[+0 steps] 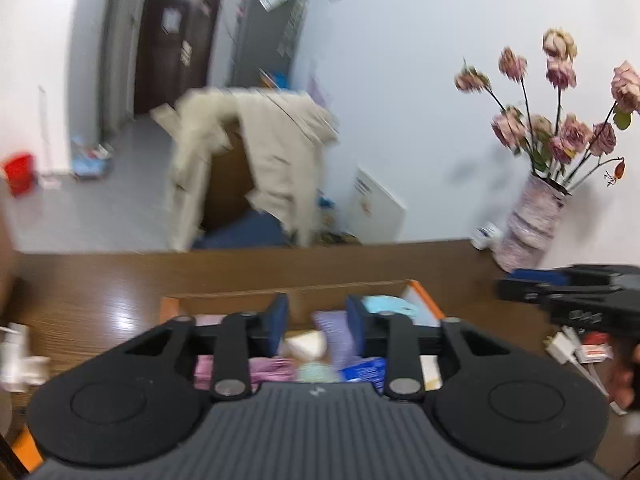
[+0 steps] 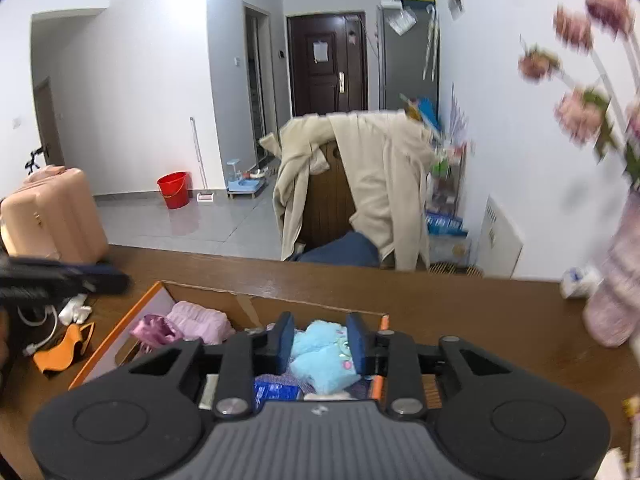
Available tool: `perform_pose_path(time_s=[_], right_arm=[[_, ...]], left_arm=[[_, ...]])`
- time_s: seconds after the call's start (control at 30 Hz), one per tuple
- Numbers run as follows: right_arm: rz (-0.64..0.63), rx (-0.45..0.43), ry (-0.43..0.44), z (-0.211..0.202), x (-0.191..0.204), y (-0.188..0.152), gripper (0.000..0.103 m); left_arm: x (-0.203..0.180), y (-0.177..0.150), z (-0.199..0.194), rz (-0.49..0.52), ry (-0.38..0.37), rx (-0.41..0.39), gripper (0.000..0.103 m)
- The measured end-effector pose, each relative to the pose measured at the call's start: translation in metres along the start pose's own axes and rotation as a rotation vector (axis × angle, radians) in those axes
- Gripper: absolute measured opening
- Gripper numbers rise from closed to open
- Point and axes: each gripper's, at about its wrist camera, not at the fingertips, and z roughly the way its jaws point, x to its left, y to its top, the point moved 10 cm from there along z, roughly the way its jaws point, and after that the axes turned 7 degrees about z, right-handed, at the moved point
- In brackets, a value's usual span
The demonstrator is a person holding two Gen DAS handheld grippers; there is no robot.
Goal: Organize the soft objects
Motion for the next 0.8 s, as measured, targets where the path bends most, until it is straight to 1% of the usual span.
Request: perform_pose_path(time_s=[0.03, 0.07, 0.1, 0.13, 0.2, 0.23, 0.3, 0.37, 0.47, 0.5, 0.53, 0.57, 0.6, 0.7, 0.8], right_arm=[[-0.013, -0.004, -0.007, -0.012, 0.002, 0.000, 0.040], [-0.021, -0.011, -0.006, -0.025, 0.005, -0.001, 0.043], [-0.023, -0.016, -0.004, -0.035, 0.008, -0.002, 0.049], [-0.024, -0.019, -0.003, -0.046, 0.011, -0.004, 0.054], [-0.028, -0.026, -0.006, -0.060, 0.018, -0.010, 0.056], [-0.028, -0.029, -0.007, -0.066, 0.020, -0.013, 0.056], [-0.021, -0.032, -0.006, -0.075, 0.025, -0.019, 0.057], [-0.016, -0.043, -0.007, -0.085, 0.030, -0.024, 0.057], [-0.006, -0.078, 0.005, -0.098, 0.035, -0.030, 0.063], [-0.001, -0.098, 0.004, -0.102, 0.036, -0.033, 0.064], [0.002, -0.128, 0.003, -0.107, 0.038, -0.036, 0.064], [0.004, -0.172, 0.006, -0.114, 0.041, -0.042, 0.066], [0.006, -0.204, 0.009, -0.119, 0.043, -0.049, 0.068], [-0.006, -0.280, 0.016, -0.136, 0.049, -0.074, 0.072], [-0.009, -0.354, 0.011, -0.155, 0.055, -0.103, 0.086]], left_arm=[[0.007, -0.001, -0.017, 0.003, 0.028, -0.014, 0.051], [0.012, -0.003, -0.031, 0.003, 0.049, -0.025, 0.056], [0.015, -0.004, -0.042, 0.001, 0.069, -0.032, 0.067], [0.018, -0.007, -0.052, -0.004, 0.092, -0.046, 0.074], [0.023, -0.012, -0.072, -0.008, 0.136, -0.074, 0.076], [0.022, -0.014, -0.079, -0.002, 0.143, -0.080, 0.077], [0.016, -0.017, -0.090, 0.010, 0.138, -0.091, 0.081], [0.010, -0.019, -0.102, 0.022, 0.130, -0.104, 0.081], [0.006, -0.026, -0.116, 0.020, 0.146, -0.135, 0.086], [0.006, -0.032, -0.123, 0.013, 0.174, -0.154, 0.093], [0.006, -0.038, -0.130, 0.001, 0.200, -0.184, 0.097], [0.005, -0.047, -0.137, -0.009, 0.224, -0.221, 0.097], [0.003, -0.055, -0.141, -0.004, 0.240, -0.240, 0.097], [-0.008, -0.088, -0.155, 0.012, 0.261, -0.279, 0.099], [-0.018, -0.120, -0.171, 0.016, 0.247, -0.312, 0.102]])
